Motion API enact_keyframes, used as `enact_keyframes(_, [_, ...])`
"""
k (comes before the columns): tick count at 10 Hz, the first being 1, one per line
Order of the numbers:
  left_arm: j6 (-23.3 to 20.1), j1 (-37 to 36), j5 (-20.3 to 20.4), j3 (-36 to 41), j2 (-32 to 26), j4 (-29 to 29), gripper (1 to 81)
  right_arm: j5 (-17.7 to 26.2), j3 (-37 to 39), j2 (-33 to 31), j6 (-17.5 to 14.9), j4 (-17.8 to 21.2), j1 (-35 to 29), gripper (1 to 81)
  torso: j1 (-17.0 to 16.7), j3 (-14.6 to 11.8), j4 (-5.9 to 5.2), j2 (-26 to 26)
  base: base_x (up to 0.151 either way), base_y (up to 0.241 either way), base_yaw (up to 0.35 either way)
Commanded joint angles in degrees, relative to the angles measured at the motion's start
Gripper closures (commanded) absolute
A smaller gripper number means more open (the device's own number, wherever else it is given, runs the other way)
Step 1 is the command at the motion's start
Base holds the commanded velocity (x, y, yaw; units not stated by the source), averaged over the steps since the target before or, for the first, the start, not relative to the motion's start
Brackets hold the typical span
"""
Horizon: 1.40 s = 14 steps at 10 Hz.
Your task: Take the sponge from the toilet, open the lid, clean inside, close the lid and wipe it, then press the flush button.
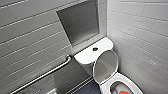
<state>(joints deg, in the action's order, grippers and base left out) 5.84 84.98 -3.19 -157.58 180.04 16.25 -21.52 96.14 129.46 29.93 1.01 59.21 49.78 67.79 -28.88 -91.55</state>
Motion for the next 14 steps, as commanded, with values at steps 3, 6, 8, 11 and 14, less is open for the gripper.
enact_keyframes(3, [-0.3, 0.8, -4.7, -0.3, -0.6, -0.2, 1.0, -2.4, -10.9, -10.7, -0.6, -0.9, 4.7, 81.1, 0.0, 0.0, 0.0, 0.0, 0.0, 0.0, 0.0])
enact_keyframes(6, [-0.3, 0.8, -4.6, -0.3, -0.6, -0.1, 1.0, -6.3, -15.6, -14.1, -2.4, -0.9, 9.4, 81.1, 0.0, 0.0, 0.0, 0.0, 0.0, 0.0, 0.0])
enact_keyframes(8, [-0.4, 0.8, -4.6, -0.3, -0.6, -0.1, 1.0, -6.5, -16.8, -13.4, -3.8, -1.1, 8.6, 81.1, 0.0, 0.0, 0.0, 0.0, 0.0, 0.0, 0.0])
enact_keyframes(11, [-0.3, 0.8, -4.6, -0.3, -0.6, -0.1, 1.0, -4.5, -22.8, -12.8, -4.0, -1.1, -3.5, 81.1, 0.0, 0.0, 0.0, 0.0, 0.0, 0.0, 0.0])
enact_keyframes(14, [-0.3, 0.7, -4.6, -0.3, -0.6, -0.2, 1.0, 6.5, -19.1, -6.6, -3.9, 3.2, -15.8, 81.1, 0.0, 0.0, 0.0, 0.0, 0.0, 0.0, 0.0])
